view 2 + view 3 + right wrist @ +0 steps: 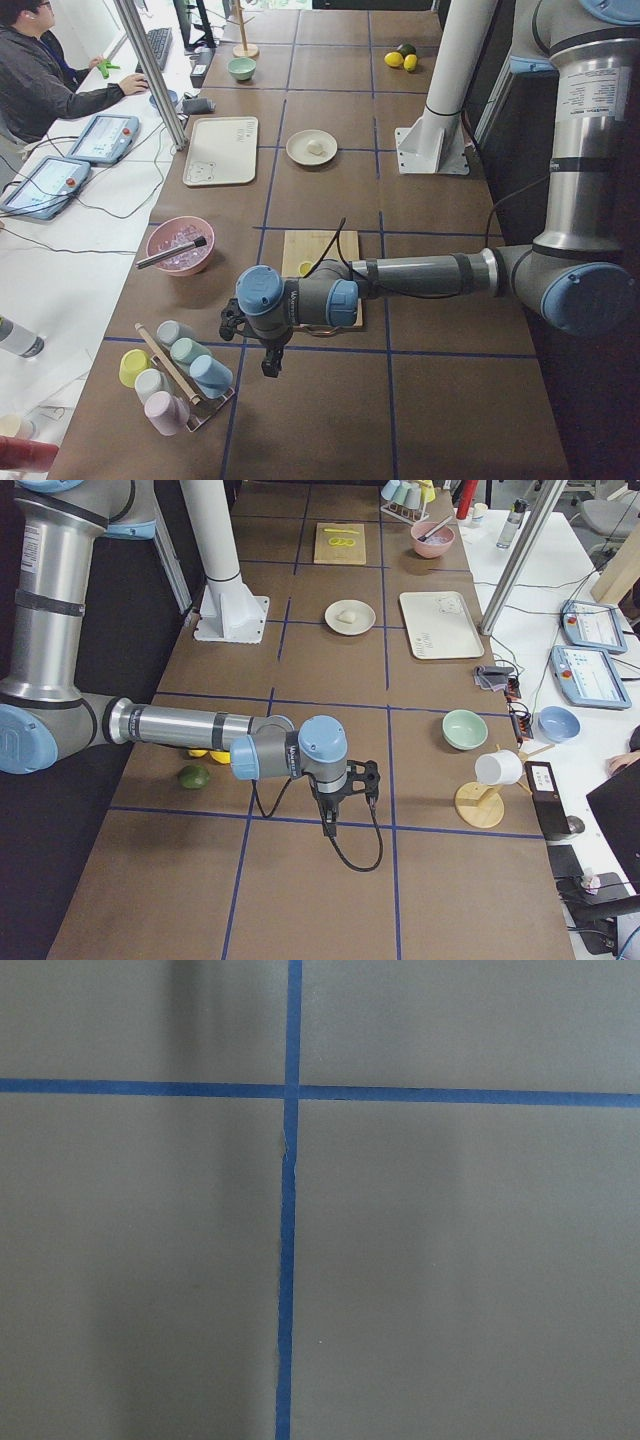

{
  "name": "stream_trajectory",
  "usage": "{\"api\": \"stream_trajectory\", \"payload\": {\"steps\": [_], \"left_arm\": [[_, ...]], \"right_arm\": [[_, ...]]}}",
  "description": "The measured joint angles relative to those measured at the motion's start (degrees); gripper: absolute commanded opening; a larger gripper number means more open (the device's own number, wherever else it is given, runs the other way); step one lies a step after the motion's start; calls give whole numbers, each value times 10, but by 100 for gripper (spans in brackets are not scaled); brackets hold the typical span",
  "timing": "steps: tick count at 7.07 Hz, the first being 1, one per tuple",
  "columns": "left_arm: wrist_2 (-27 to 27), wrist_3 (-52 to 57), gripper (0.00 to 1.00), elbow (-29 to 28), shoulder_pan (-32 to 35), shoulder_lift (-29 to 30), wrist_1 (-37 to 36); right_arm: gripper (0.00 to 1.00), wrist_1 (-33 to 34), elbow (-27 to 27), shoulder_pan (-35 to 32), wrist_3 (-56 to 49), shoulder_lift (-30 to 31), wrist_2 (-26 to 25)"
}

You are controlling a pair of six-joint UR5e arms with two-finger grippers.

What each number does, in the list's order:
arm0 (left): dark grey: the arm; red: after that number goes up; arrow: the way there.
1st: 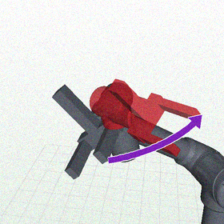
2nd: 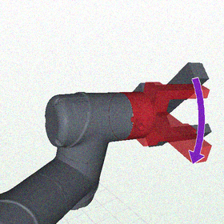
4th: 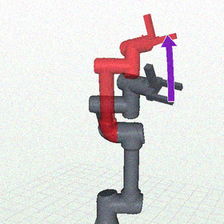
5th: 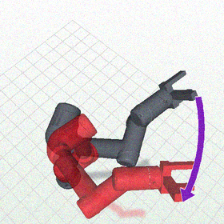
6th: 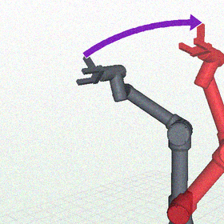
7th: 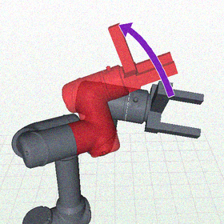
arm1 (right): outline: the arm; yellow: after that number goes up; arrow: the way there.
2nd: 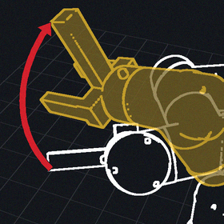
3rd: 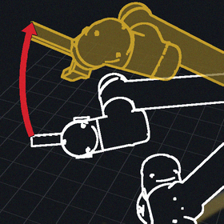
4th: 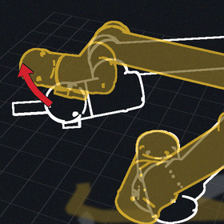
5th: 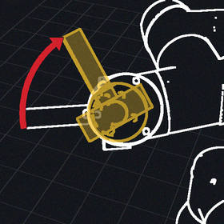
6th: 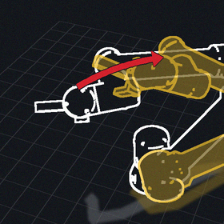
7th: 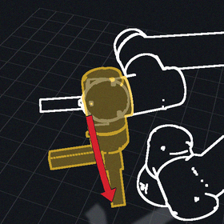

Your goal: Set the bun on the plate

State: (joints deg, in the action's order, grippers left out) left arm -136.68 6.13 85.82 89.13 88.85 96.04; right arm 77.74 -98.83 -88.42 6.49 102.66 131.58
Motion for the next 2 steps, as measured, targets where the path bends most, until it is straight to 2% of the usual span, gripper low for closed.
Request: {"api": "stream_trajectory", "payload": {"steps": [2], "left_arm": [[0,0,100,0,0,0,0]], "right_arm": [[100,0,3,0,0,0,0]]}}
